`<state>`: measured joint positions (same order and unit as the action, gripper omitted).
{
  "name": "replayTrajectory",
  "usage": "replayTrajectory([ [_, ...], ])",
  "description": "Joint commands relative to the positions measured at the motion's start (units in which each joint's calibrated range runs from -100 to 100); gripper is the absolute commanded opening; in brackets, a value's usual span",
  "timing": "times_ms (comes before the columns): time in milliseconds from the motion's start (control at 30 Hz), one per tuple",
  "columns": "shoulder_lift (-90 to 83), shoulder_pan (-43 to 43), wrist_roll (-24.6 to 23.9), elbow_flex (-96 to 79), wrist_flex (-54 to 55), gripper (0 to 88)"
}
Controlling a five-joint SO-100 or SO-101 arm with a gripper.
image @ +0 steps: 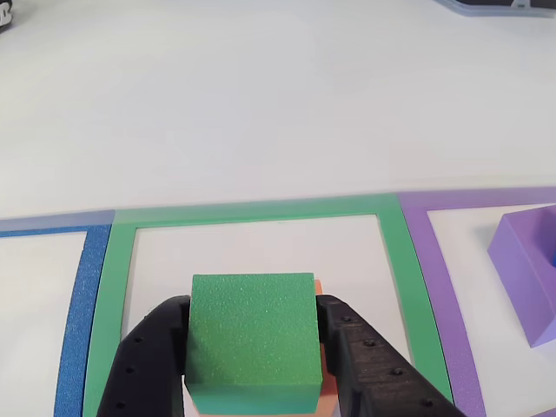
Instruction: Tower of hanoi
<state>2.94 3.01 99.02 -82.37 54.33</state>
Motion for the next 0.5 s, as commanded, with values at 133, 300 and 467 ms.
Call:
replayTrajectory([
  [133,0.3,1.1,1.0,1.4,1.6,14.6],
  [300,0.4,1.1,1.0,1.8,1.6,19.8],
  [467,-0.3,1.1,1.0,2.4,1.4,27.4],
])
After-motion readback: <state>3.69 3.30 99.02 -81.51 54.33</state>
